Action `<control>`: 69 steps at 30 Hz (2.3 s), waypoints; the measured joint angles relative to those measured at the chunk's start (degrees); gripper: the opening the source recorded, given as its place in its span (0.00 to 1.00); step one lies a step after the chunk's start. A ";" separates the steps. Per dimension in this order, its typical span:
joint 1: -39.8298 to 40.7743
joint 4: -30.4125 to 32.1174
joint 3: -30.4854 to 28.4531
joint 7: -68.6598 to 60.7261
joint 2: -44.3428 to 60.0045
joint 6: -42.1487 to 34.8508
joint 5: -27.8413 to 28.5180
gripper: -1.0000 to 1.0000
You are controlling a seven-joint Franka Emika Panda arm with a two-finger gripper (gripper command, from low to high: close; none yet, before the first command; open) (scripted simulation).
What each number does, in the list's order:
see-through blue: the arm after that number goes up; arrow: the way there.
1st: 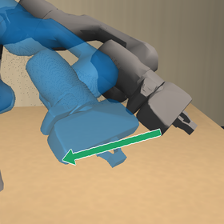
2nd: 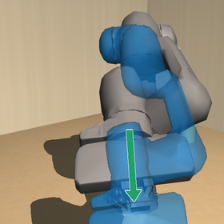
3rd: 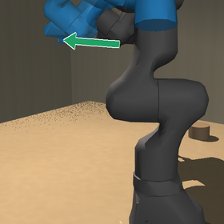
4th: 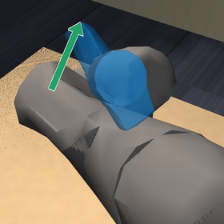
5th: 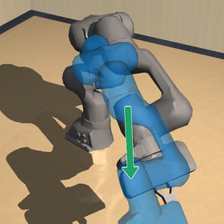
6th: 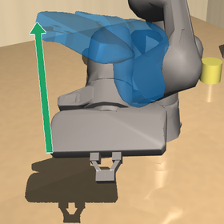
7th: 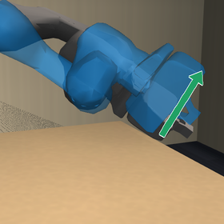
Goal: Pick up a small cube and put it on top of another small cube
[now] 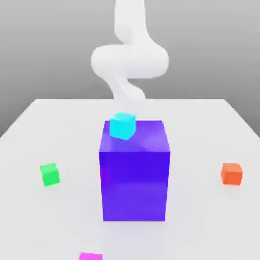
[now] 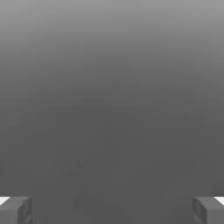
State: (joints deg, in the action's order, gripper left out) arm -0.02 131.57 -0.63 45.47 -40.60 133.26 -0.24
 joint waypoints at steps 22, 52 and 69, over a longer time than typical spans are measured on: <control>1.90 -1.86 -4.15 -4.29 46.05 12.97 -3.56 0.50; 5.84 7.58 -13.84 8.24 53.21 18.25 -2.20 0.00; 28.66 35.24 -24.36 53.56 26.05 19.73 14.52 0.00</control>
State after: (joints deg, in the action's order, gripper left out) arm 28.64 166.81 -25.00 99.03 -14.55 152.99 14.28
